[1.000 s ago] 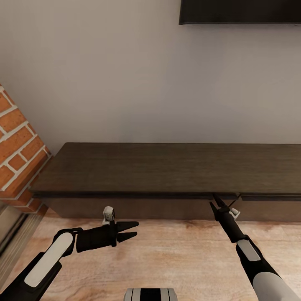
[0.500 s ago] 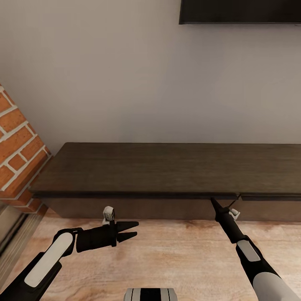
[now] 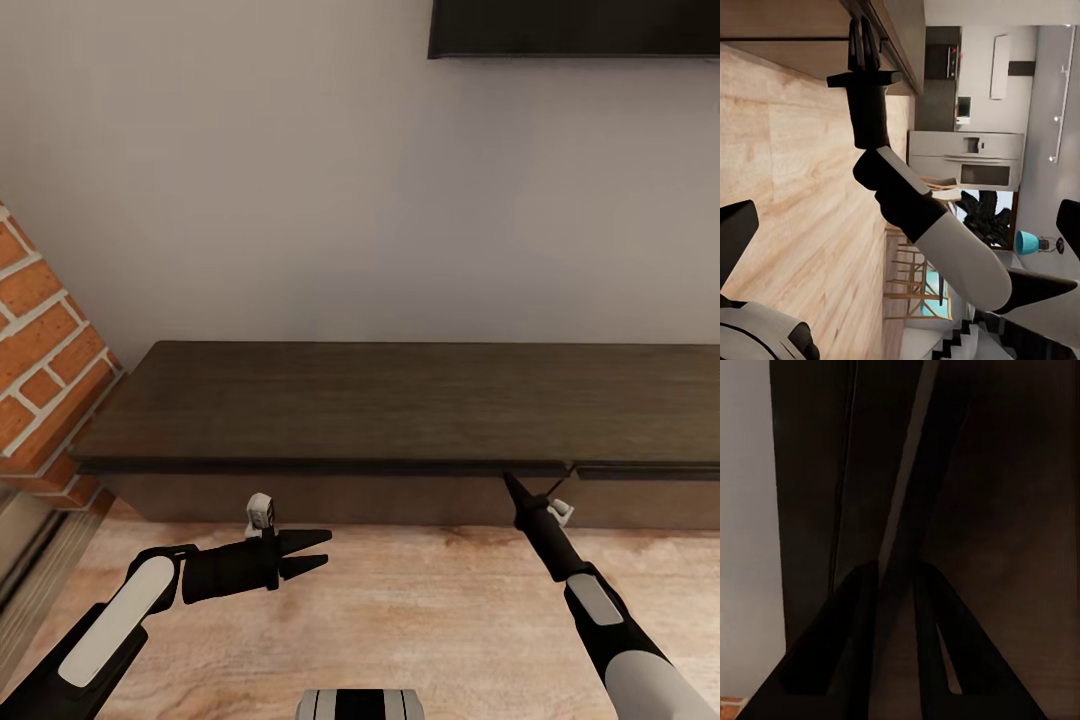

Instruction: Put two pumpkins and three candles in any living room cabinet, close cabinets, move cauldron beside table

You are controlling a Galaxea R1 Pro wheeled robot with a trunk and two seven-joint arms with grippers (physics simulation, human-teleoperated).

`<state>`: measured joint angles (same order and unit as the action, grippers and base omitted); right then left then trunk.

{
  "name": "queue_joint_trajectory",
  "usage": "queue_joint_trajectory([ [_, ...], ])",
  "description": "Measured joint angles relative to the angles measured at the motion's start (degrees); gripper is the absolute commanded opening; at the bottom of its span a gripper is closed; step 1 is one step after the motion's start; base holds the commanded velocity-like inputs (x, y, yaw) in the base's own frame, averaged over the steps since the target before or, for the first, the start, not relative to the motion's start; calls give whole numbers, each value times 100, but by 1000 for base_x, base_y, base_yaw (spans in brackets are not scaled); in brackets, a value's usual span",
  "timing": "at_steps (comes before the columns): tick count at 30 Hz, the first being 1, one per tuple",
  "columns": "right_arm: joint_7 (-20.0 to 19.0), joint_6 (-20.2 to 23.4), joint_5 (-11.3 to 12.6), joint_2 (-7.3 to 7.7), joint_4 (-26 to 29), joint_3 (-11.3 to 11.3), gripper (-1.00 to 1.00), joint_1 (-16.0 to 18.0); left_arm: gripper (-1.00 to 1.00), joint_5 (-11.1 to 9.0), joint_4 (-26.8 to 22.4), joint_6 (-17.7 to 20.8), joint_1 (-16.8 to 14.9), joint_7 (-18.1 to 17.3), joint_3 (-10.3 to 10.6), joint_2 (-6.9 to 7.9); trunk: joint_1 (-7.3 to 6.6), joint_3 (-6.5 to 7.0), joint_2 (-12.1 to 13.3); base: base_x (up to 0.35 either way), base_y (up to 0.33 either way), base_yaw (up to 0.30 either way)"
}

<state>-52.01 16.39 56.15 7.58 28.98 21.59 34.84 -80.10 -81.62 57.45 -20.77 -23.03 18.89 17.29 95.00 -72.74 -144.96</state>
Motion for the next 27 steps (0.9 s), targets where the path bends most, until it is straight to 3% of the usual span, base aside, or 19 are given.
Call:
queue_joint_trajectory([
  [4, 177, 40, -19, 4, 104, -24, -100, 13, 100, 0, 5, 0, -4, -3, 5, -1, 2, 2, 1, -116, 0, 0],
  [27, 117, 83, 19, 13, 58, -21, -100, 12, 100, 1, 4, 0, -3, -3, 4, -2, 0, 2, 0, -71, 0, 0],
])
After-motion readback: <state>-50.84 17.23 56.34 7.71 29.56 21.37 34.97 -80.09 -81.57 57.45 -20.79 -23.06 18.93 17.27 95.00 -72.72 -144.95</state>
